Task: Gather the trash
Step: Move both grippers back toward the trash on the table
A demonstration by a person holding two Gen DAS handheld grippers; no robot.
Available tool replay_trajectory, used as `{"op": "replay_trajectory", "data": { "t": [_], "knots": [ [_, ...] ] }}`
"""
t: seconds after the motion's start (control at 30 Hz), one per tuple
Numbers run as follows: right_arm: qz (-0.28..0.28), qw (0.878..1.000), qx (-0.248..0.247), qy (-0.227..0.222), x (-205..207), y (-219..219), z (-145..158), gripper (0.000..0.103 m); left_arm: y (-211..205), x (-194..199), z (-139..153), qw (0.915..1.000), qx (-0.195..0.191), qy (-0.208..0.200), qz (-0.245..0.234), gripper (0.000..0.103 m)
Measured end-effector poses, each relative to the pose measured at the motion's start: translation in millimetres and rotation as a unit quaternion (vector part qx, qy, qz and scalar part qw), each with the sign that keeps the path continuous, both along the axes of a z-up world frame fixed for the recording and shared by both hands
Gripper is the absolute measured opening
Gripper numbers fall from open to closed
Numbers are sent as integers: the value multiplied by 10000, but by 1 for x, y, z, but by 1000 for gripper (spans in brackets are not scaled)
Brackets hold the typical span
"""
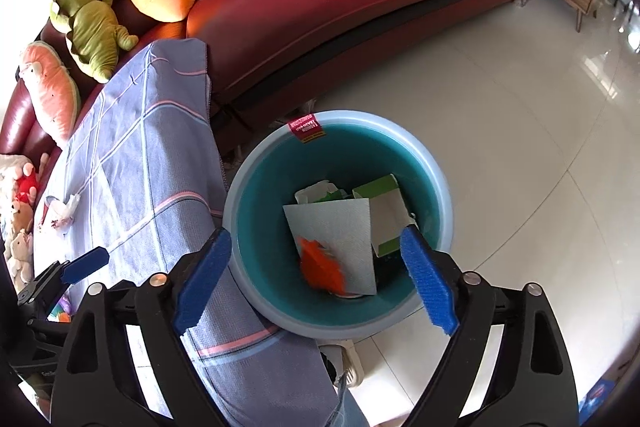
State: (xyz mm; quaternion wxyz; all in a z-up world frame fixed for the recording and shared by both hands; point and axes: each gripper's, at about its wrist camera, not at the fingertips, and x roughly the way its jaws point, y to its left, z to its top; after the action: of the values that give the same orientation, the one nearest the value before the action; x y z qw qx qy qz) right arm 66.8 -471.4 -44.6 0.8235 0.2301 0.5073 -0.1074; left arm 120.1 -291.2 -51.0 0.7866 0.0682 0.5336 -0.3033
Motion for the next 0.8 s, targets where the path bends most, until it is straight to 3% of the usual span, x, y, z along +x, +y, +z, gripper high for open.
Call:
{"op": "replay_trajectory", "data": {
  "t": [0.8],
  "knots": [
    [508, 9976, -424, -191, -28, 93, 51, 84, 108, -38, 40, 9970, -410, -300, 583, 97]
  ]
}}
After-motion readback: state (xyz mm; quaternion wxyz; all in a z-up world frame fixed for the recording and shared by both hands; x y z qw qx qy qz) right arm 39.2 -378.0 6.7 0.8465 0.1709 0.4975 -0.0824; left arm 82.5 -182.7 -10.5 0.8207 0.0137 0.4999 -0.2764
